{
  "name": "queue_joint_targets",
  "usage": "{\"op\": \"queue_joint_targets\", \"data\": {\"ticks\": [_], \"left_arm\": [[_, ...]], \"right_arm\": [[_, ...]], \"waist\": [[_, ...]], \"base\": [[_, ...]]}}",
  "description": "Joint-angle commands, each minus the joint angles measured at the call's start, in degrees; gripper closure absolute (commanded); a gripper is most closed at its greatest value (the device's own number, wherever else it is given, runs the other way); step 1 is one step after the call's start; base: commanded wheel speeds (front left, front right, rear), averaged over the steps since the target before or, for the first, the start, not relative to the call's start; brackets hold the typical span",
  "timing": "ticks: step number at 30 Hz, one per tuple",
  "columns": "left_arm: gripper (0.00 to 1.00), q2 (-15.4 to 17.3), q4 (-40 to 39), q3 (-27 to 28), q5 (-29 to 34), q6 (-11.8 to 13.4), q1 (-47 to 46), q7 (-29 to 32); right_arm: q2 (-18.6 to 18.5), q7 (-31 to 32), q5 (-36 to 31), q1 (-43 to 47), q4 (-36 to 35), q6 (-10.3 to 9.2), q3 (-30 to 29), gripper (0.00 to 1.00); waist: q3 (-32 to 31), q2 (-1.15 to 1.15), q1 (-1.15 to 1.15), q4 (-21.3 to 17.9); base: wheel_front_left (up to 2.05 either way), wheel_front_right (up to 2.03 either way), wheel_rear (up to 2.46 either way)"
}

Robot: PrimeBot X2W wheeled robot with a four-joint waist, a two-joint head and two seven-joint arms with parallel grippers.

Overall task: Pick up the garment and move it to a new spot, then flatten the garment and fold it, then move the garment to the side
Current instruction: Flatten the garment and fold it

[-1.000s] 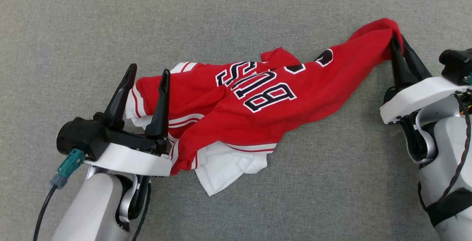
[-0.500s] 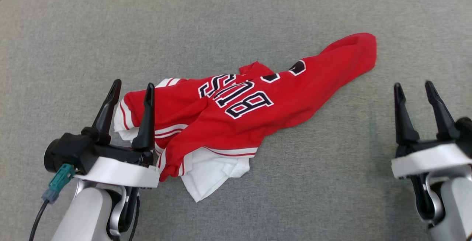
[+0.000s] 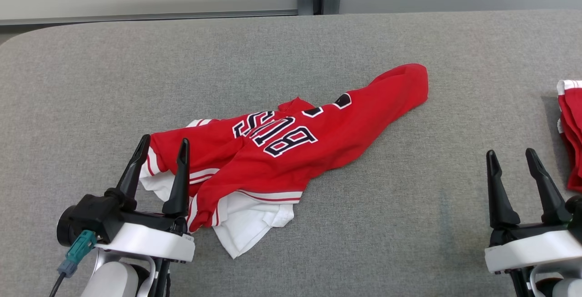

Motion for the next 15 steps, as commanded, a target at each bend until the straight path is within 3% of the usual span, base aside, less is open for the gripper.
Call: {"op": "queue_joint_targets", "data": {"ticks": [1, 15], "left_arm": [[0.0, 0.5, -0.3, 0.1, -0.1, 0.2, 0.5, 0.0], [0.0, 0.8, -1.8, -1.0, 0.0, 0.3, 0.0, 0.6]], "right_arm": [[0.3, 0.5, -0.4, 0.7, -0.8, -0.01, -0.1, 0.0], [1.2, 1.3, -0.4, 1.0, -2.5, 0.0, -0.4, 0.0]], "waist": [[-0.1, 0.0, 0.0, -0.1], [0.3, 0.0, 0.0, -0.1]], "base": [[0.0, 0.0, 0.0], [0.0, 0.0, 0.0]]}}
